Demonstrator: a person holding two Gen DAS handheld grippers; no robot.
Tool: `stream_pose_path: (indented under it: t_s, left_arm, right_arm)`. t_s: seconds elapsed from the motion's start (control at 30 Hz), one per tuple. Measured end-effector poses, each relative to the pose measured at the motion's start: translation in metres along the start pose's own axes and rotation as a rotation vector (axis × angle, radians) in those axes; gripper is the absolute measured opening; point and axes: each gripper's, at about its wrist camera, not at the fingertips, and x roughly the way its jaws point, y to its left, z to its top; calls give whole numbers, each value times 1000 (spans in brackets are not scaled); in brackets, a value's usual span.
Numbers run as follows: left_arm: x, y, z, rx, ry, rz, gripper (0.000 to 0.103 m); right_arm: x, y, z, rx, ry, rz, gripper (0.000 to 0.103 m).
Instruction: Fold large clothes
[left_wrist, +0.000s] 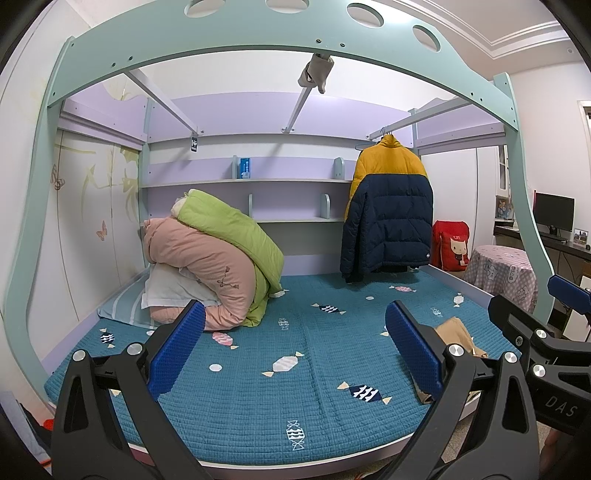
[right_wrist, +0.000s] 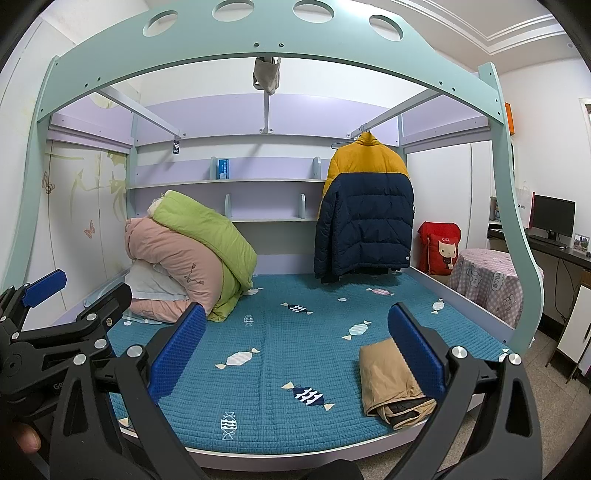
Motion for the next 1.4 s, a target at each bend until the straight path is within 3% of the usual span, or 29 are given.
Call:
stream_pose_path:
  t_s: [1.4]
  left_arm:
    - [2,-11,-2,6,-1,-7,98]
  right_arm:
    - [-6,-9,-2,3,4,-13,95]
